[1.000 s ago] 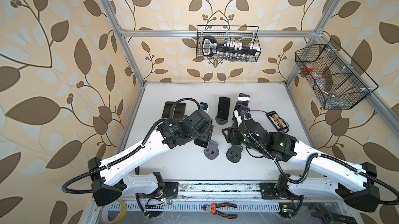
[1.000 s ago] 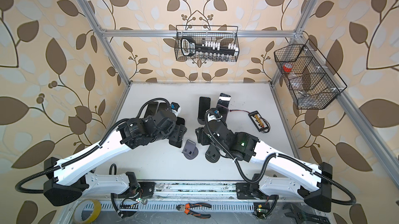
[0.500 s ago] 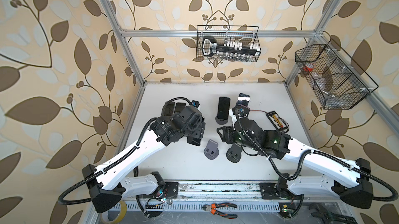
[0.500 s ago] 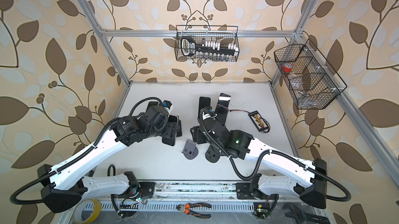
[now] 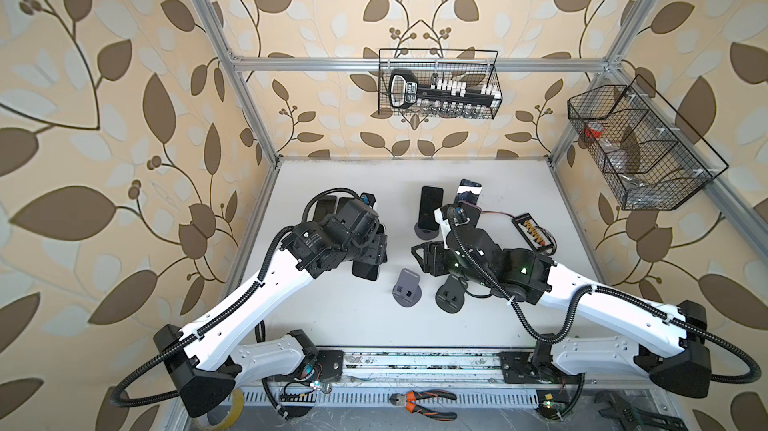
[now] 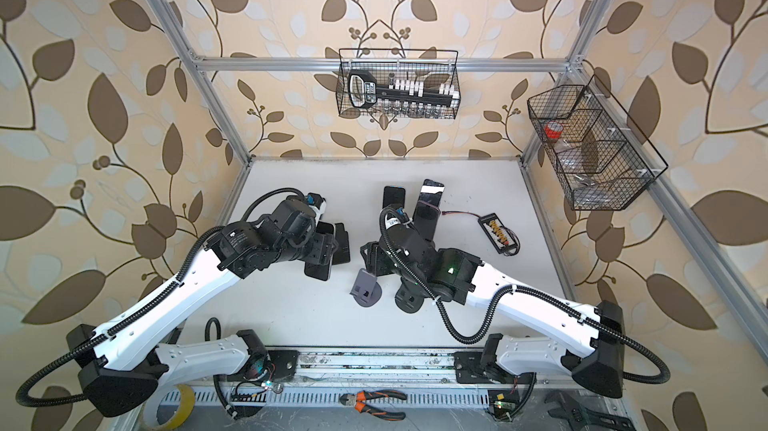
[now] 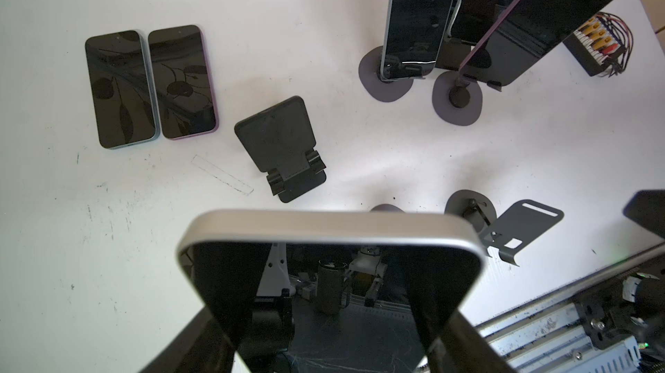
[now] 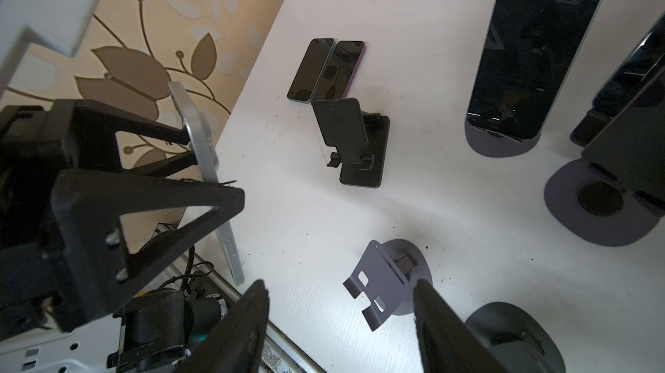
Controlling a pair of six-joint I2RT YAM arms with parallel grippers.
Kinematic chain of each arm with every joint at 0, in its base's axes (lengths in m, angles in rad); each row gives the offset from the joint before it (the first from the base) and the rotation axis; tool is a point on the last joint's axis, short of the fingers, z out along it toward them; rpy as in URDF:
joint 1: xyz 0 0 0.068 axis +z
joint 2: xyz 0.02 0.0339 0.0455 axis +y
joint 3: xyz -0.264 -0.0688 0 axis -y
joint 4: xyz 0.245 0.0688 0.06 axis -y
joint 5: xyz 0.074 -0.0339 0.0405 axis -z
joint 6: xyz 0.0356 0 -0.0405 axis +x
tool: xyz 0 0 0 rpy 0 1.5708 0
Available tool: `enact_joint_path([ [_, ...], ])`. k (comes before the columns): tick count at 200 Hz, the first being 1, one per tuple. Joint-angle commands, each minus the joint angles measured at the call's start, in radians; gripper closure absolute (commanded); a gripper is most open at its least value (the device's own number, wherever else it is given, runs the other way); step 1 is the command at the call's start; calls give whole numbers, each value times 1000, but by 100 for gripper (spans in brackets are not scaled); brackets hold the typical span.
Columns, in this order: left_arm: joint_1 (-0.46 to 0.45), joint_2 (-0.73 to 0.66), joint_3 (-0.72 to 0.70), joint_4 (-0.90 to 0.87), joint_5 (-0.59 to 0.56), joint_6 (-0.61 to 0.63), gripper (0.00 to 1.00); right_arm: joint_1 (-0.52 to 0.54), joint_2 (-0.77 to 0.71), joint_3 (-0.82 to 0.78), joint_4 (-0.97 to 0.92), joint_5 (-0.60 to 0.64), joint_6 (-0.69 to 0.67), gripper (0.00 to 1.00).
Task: Remove the phone from the phone stand
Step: Place the phone at the middle-left of the table.
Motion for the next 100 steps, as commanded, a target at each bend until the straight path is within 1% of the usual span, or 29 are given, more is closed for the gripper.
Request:
enact_joint_path([
  [1, 19, -36, 2, 4, 17, 26, 37, 6, 19, 43, 14, -15, -5, 35],
  [57, 29, -46, -5, -6, 30, 27, 38, 32, 19, 27, 32, -24, 39, 36],
  [100, 35, -49, -3, -27, 13, 37, 38, 47, 18, 7, 45, -21, 54, 36],
])
